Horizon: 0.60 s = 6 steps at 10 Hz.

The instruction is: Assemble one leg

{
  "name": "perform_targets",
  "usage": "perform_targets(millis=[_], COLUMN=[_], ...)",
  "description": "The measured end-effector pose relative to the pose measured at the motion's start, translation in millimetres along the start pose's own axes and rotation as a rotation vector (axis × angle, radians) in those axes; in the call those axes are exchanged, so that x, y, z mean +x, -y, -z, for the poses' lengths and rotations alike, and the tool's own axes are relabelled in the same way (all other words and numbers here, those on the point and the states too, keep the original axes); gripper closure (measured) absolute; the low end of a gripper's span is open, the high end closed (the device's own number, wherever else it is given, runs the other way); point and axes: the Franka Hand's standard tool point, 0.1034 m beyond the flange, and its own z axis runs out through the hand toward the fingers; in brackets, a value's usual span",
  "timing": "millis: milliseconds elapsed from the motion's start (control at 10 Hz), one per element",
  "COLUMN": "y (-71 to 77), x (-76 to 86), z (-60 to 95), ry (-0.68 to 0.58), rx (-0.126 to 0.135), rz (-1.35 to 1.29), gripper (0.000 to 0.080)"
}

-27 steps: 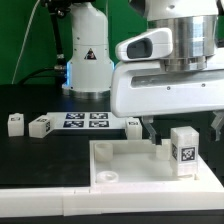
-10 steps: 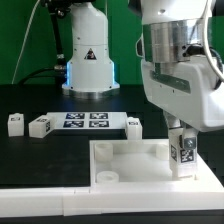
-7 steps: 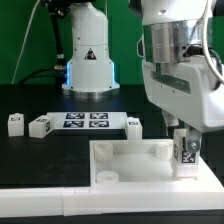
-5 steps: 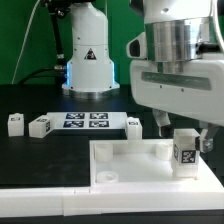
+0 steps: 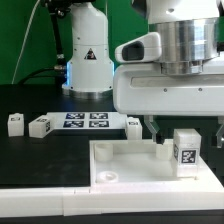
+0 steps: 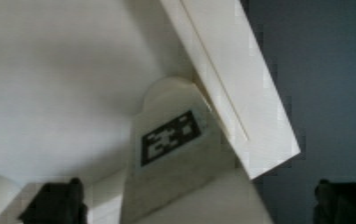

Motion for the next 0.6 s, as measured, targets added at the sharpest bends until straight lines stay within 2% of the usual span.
perform_targets(millis=[200, 400, 600], y=[-3.4, -3.7, -3.8], x=[4.0, 4.0, 4.1], z=[0.8, 0.4, 0.4], ry=[0.006, 0.005, 0.004], rx=[-0.029, -0.029, -0.028], rz=[0.363, 0.404, 0.359], gripper=[0.015, 0.015, 0.0411])
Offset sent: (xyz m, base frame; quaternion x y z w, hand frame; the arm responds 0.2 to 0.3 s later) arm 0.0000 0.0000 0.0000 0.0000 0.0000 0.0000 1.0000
